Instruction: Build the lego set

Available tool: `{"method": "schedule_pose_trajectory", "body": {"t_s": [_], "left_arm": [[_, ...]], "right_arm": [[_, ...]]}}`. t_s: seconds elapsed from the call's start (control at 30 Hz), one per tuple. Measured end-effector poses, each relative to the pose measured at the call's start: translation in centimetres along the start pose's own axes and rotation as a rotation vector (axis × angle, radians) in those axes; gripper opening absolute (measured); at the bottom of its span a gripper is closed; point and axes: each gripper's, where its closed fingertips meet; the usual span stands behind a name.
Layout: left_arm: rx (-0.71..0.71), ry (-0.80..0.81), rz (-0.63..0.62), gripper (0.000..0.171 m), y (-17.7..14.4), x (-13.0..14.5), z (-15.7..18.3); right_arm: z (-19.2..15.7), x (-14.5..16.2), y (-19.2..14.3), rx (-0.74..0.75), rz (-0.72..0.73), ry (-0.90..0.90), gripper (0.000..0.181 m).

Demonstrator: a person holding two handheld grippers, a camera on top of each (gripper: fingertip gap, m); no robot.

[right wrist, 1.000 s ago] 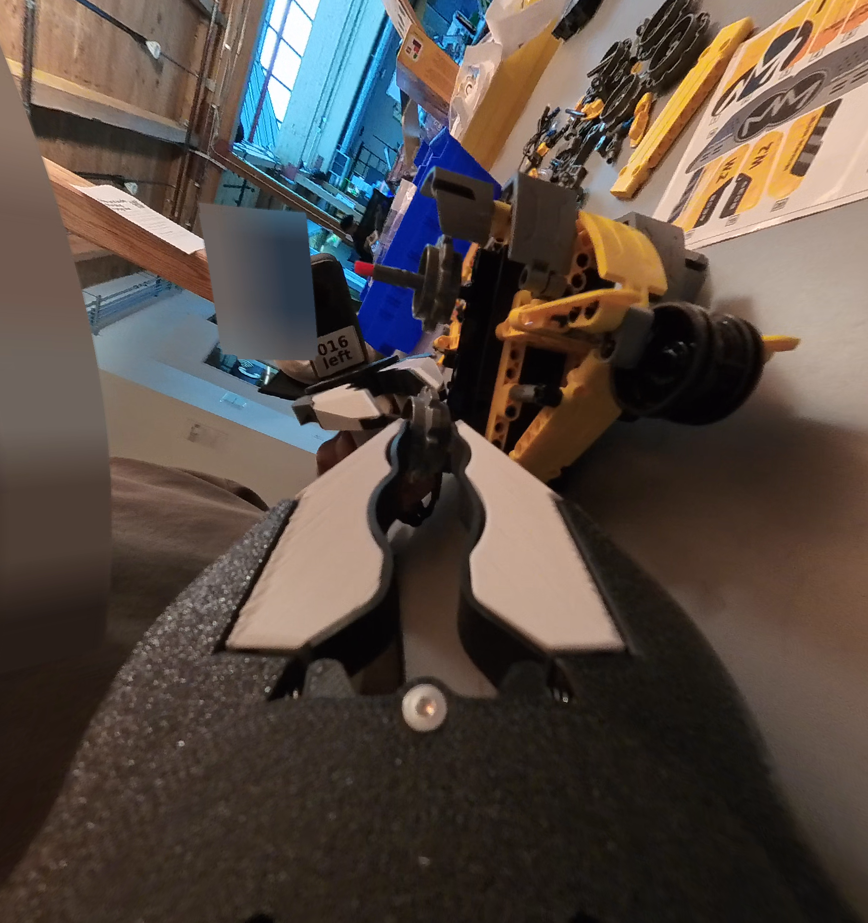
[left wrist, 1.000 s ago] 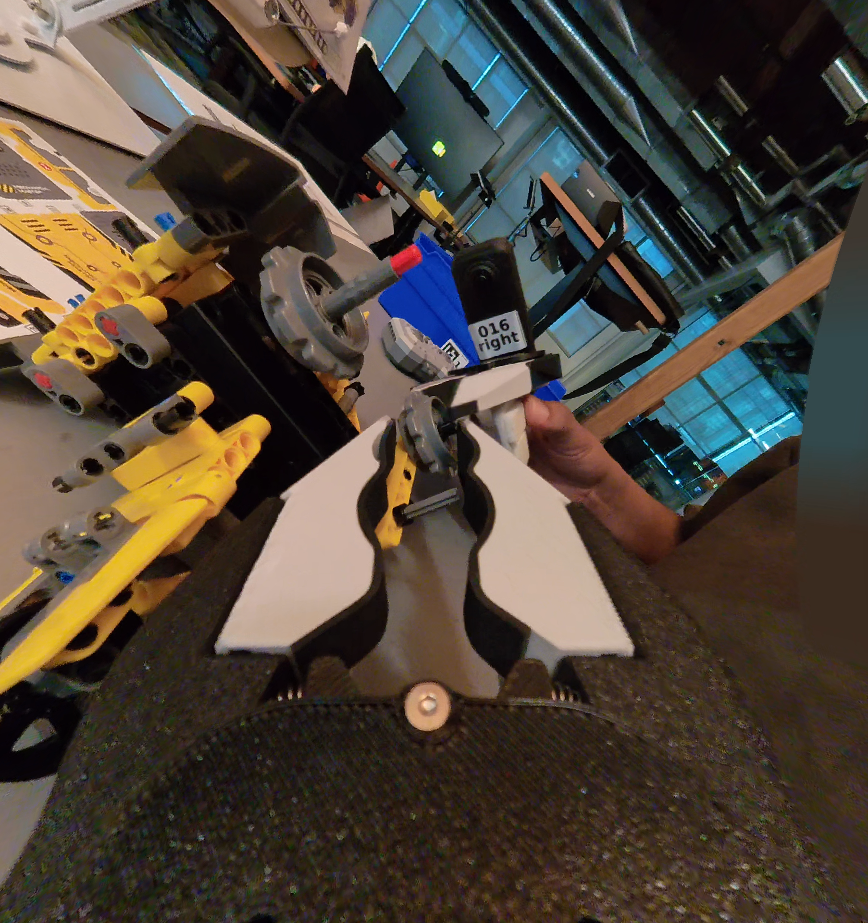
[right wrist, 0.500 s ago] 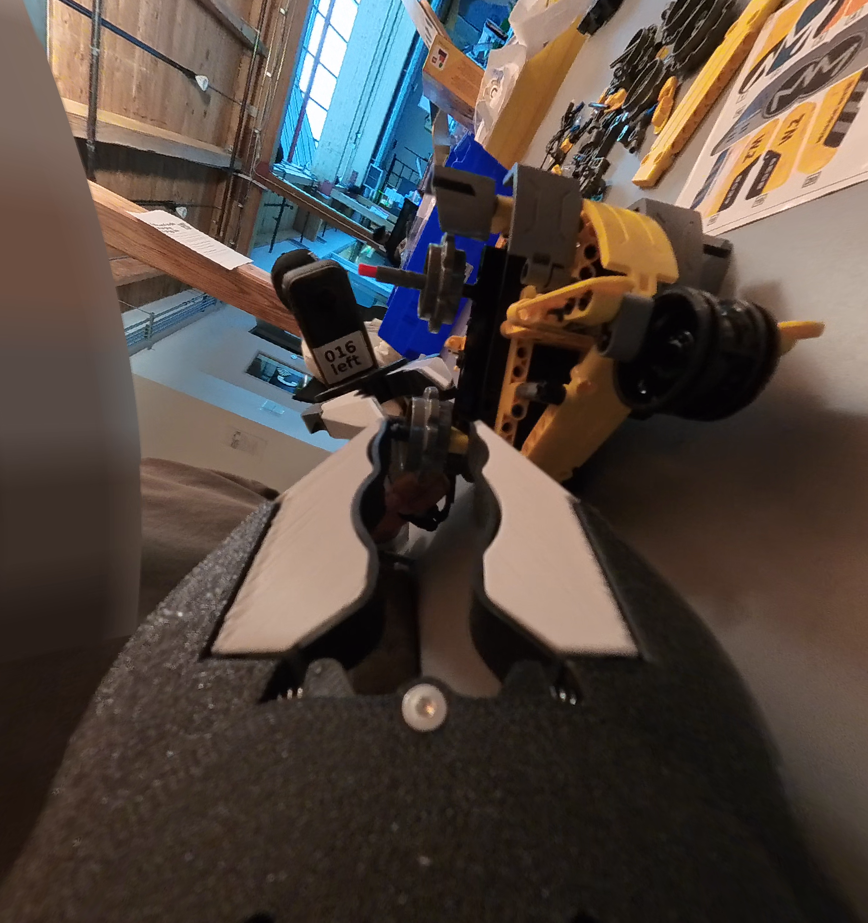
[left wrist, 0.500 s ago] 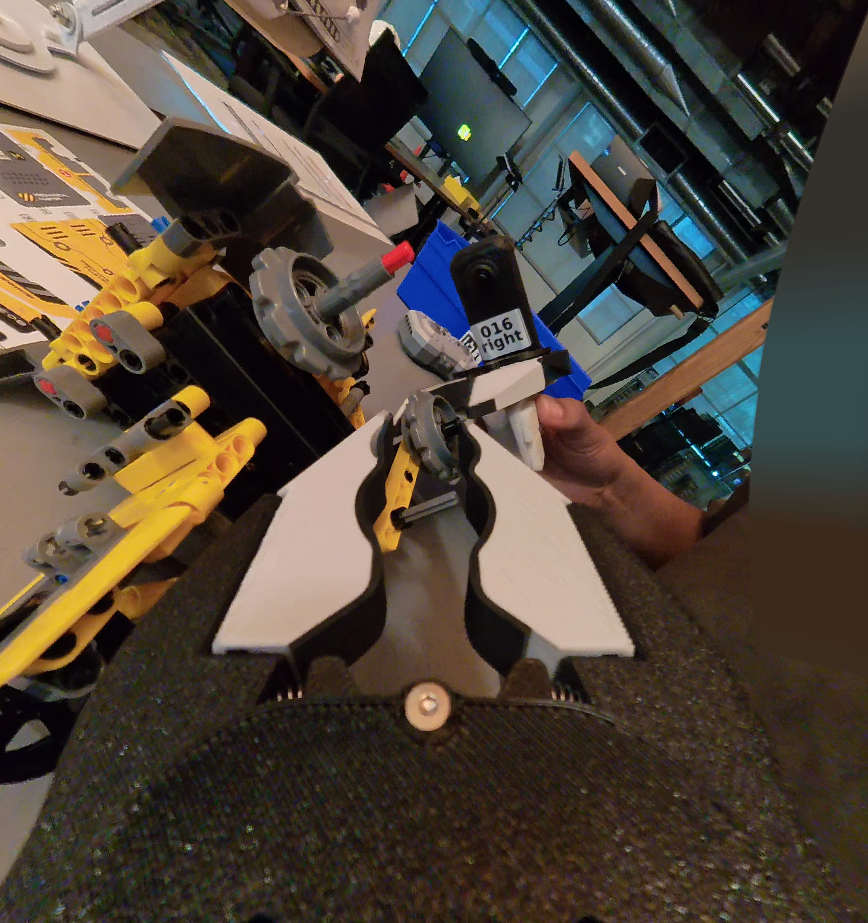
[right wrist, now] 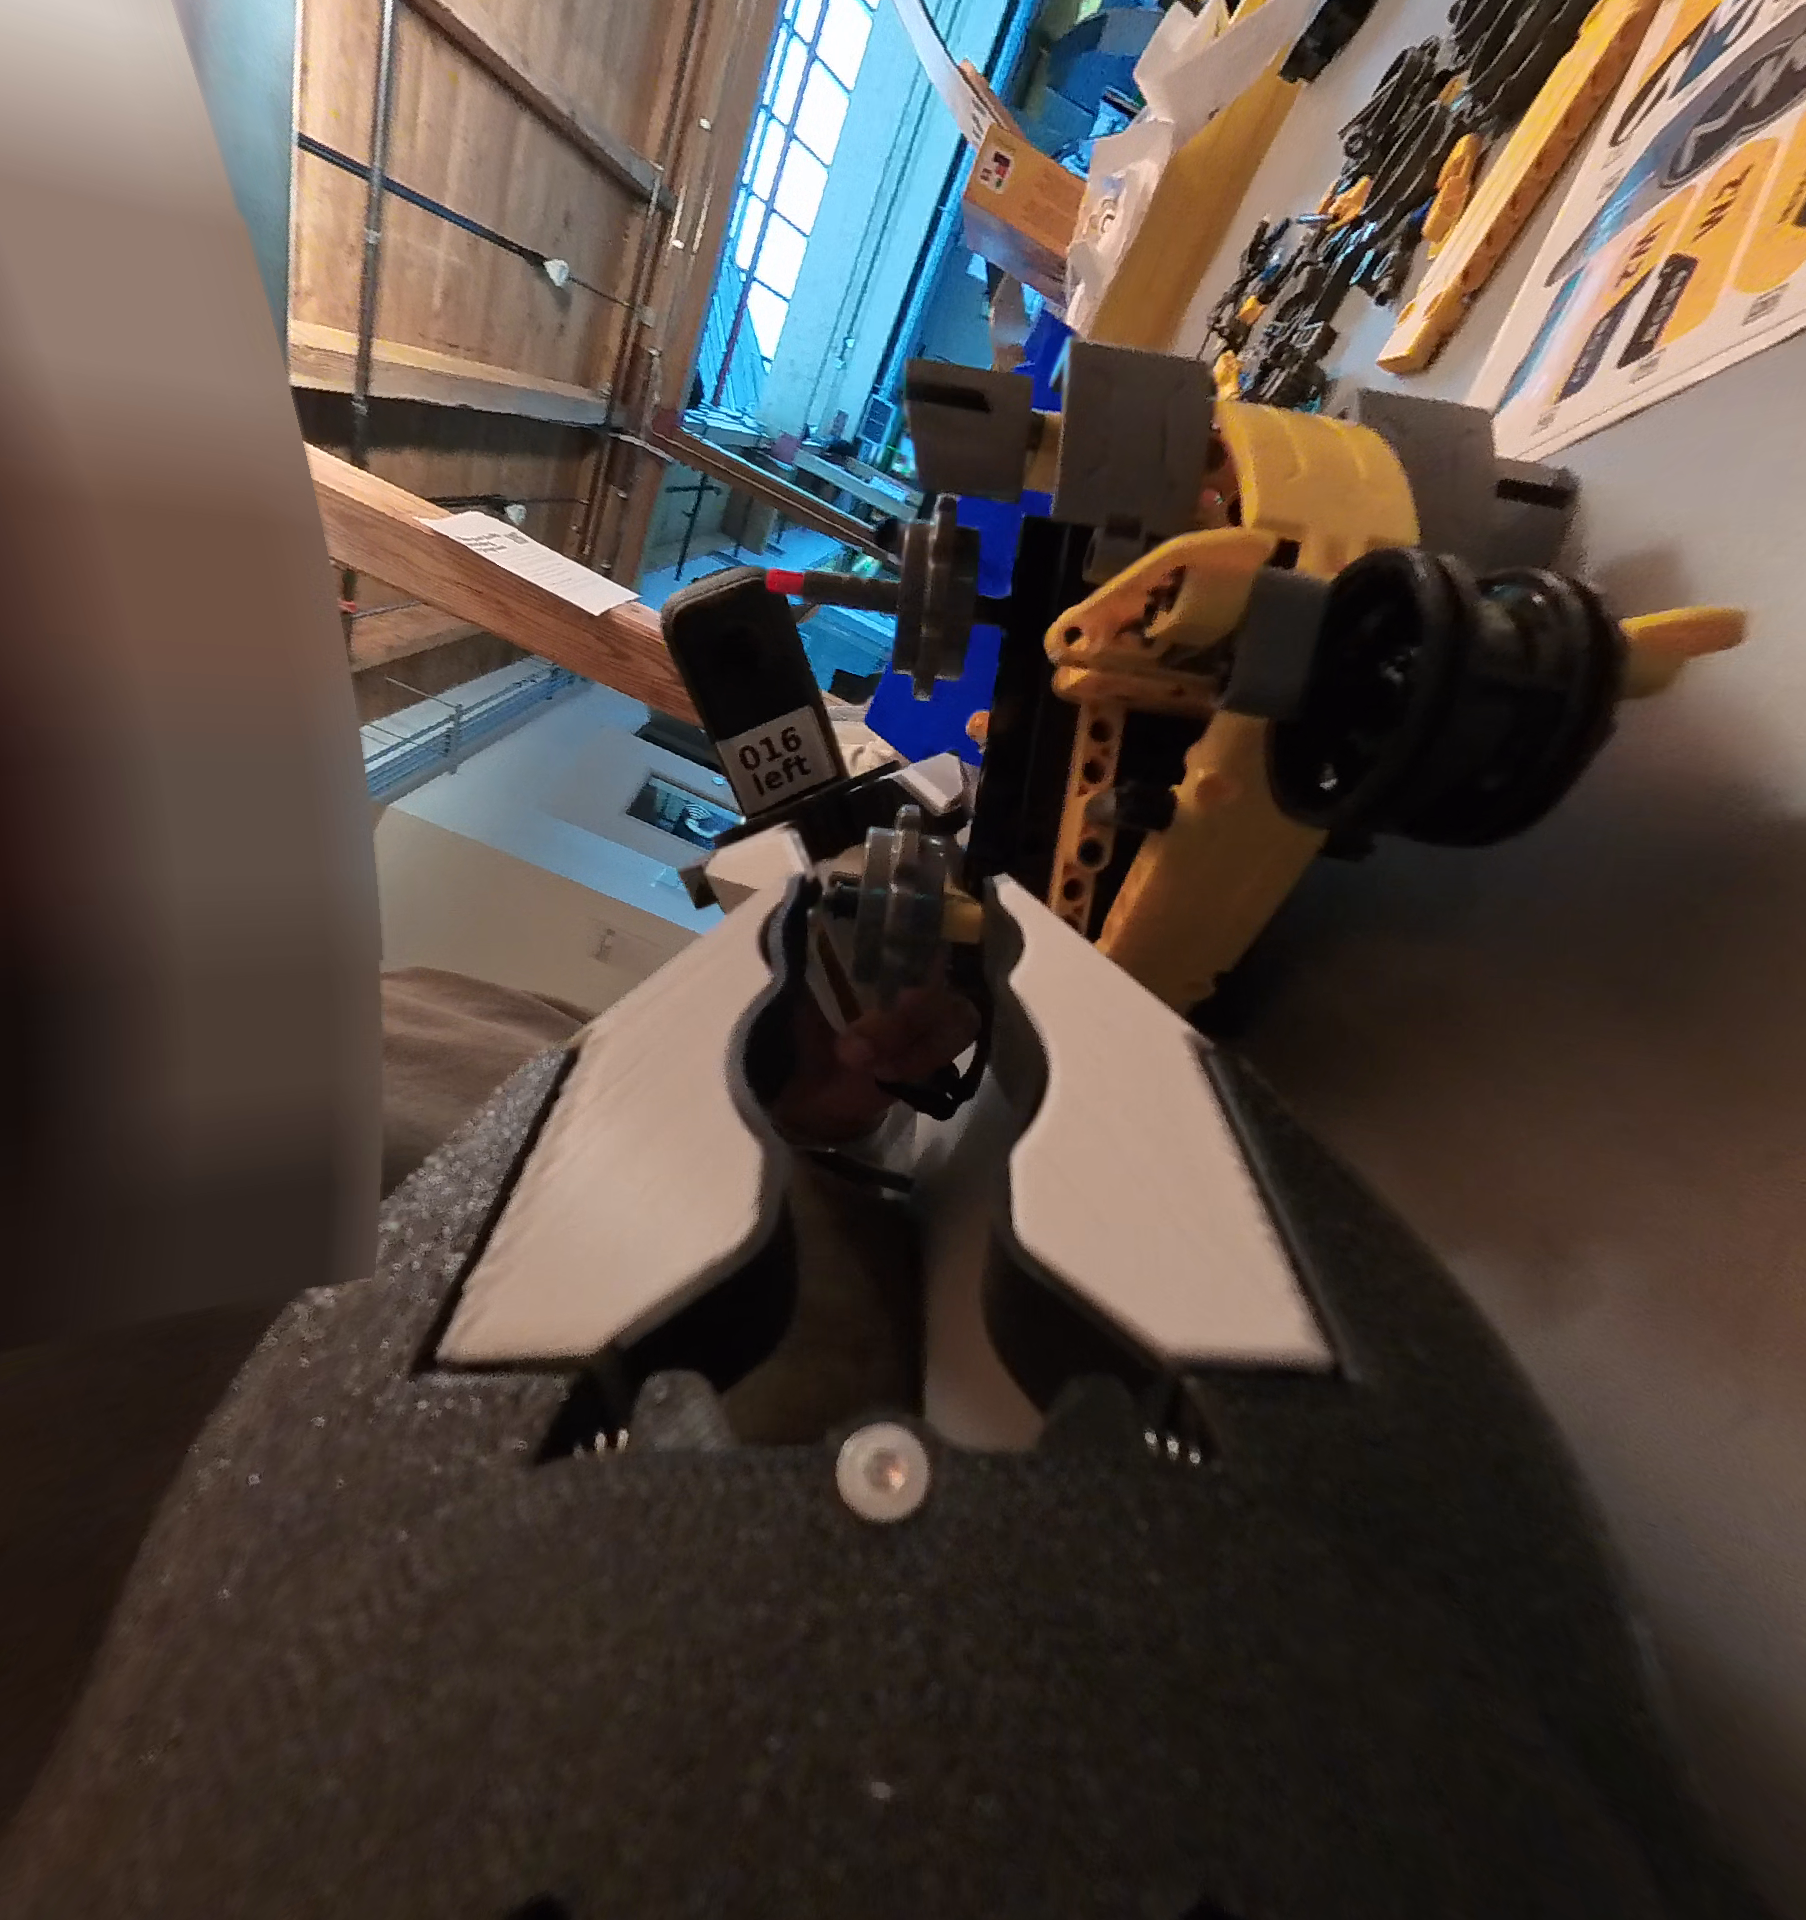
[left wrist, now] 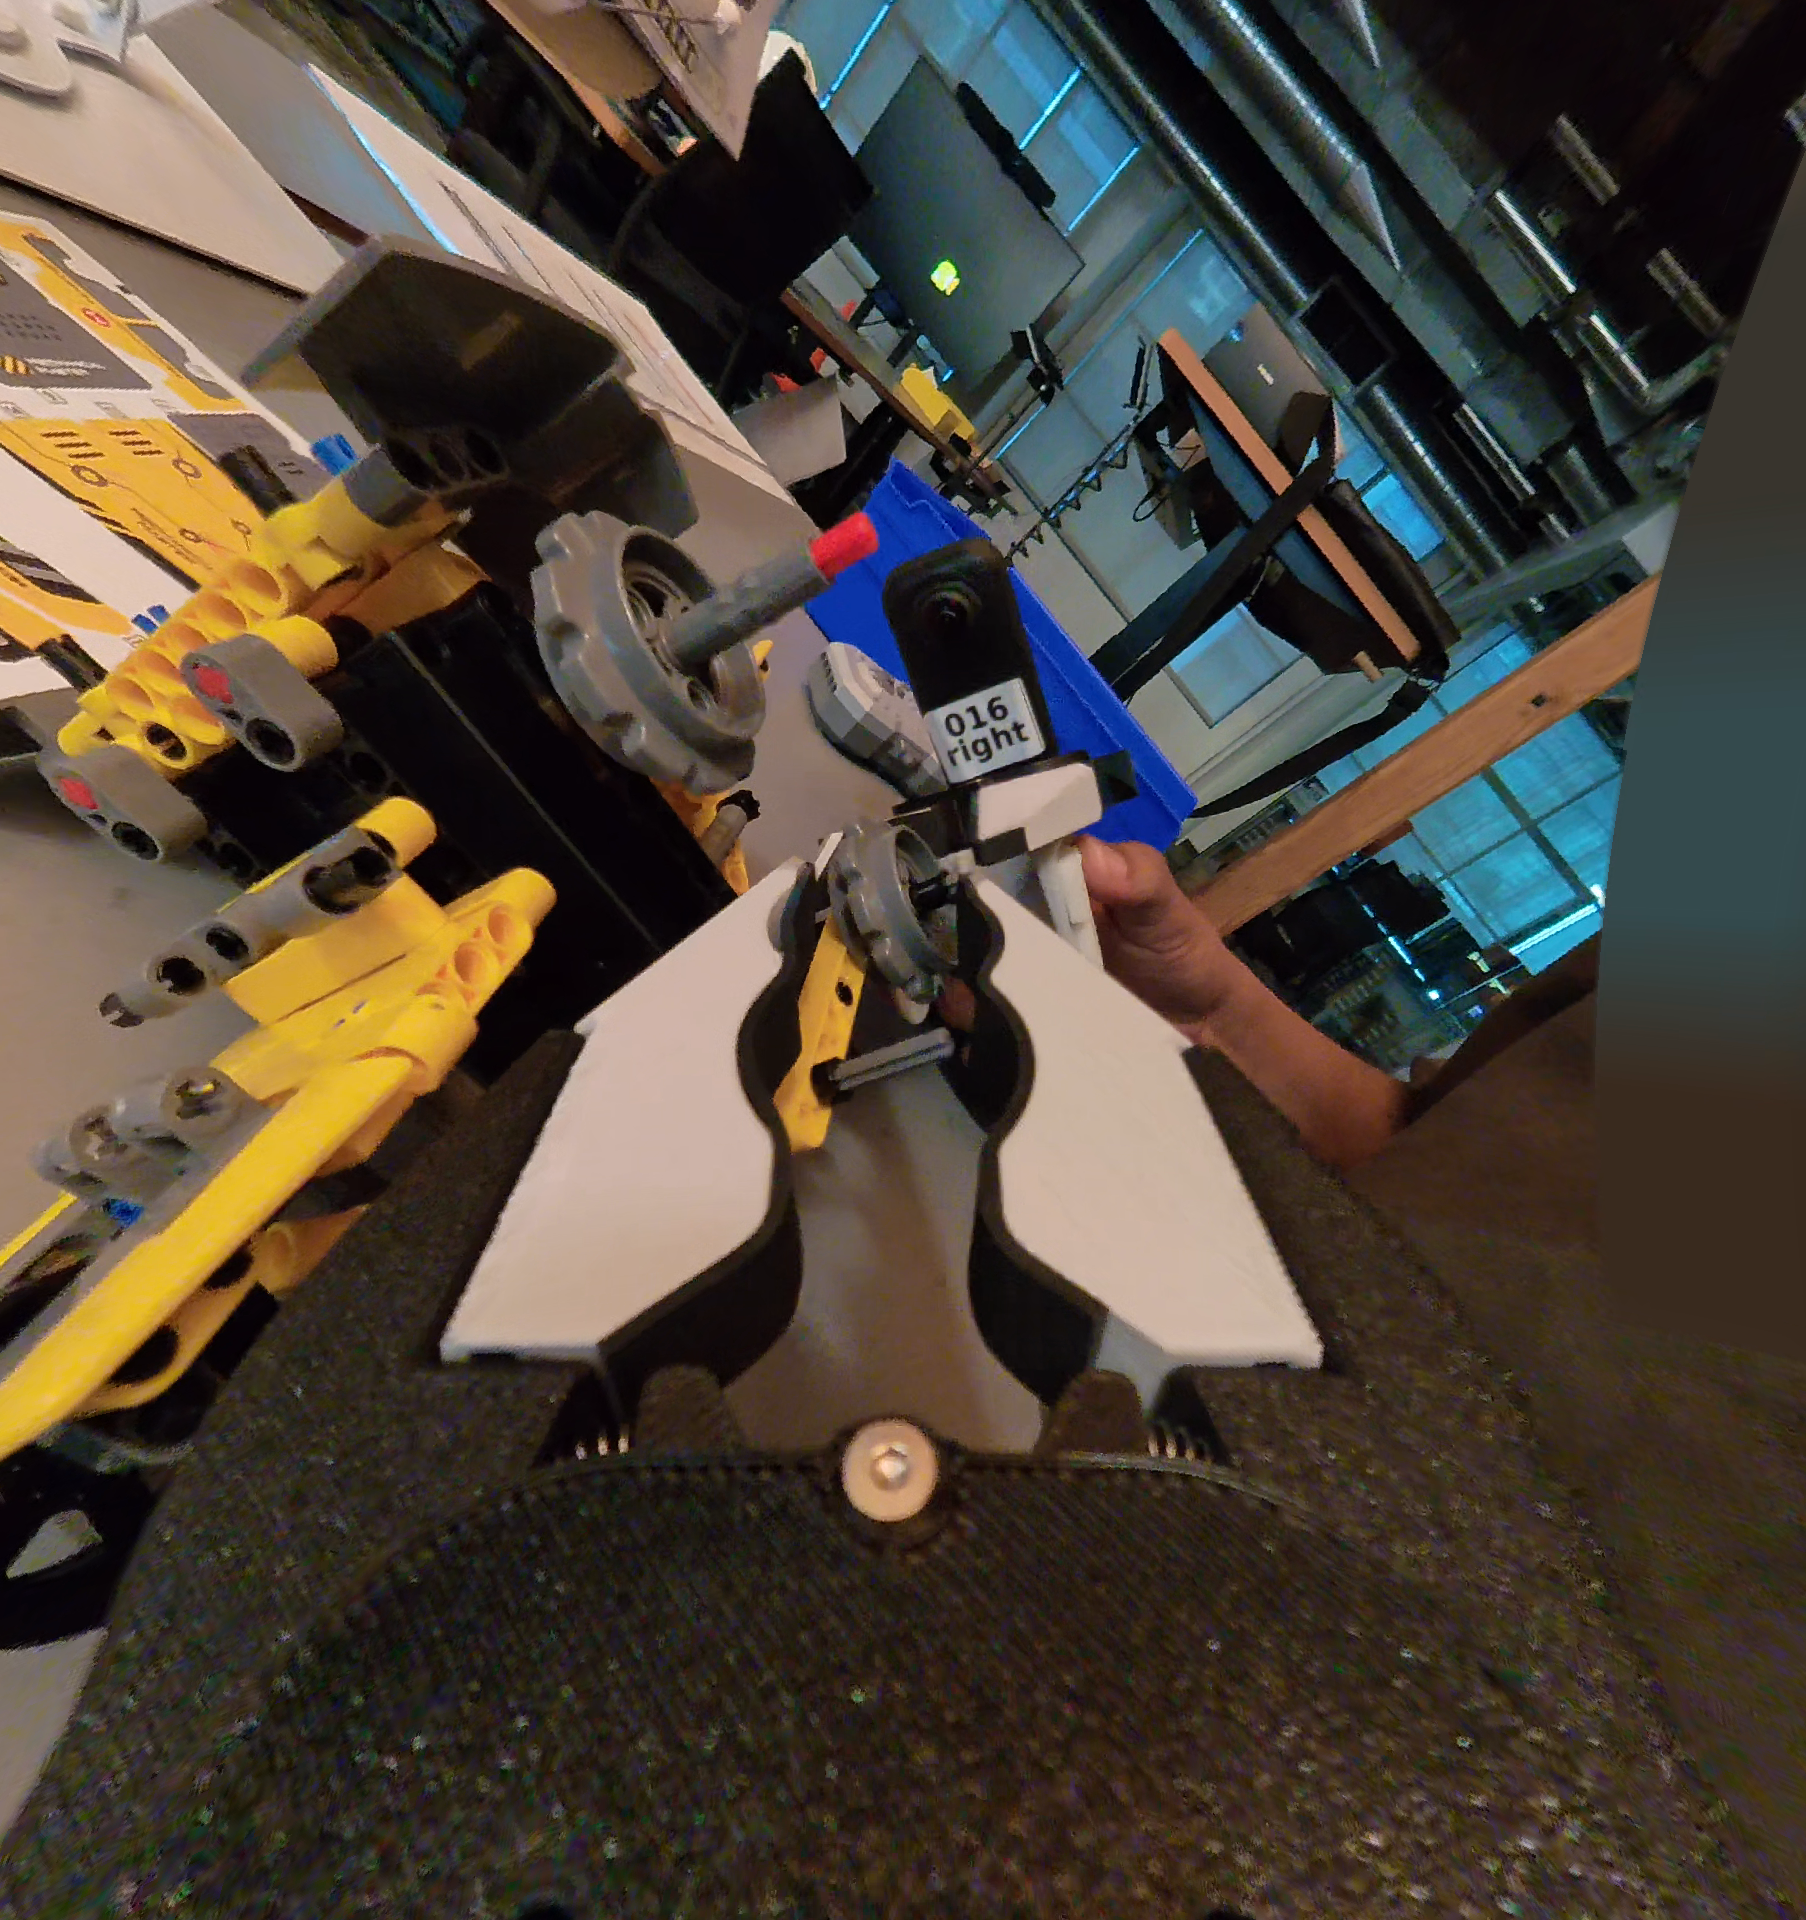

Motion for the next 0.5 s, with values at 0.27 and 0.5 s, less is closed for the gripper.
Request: {"method": "schedule_pose_trajectory", "body": {"t_s": [0.27,0.5], "left_arm": [[-0.003,-0.002,-0.004,0.025,0.18,-0.01,0.02],[-0.016,0.012,-0.014,0.021,0.34,0.18,-0.12]], "right_arm": [[0.27,0.05,-0.12,0.000,-0.019,-0.066,0.028],[0.33,0.00,-0.24,-0.007,-0.011,-0.089,0.028]]}}
Point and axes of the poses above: each gripper's, where its closed fingertips meet, y out along the fingers, x out of its underside, z = x × y across the jaws, and after that the axes turned 15 degrees about z, right-handed
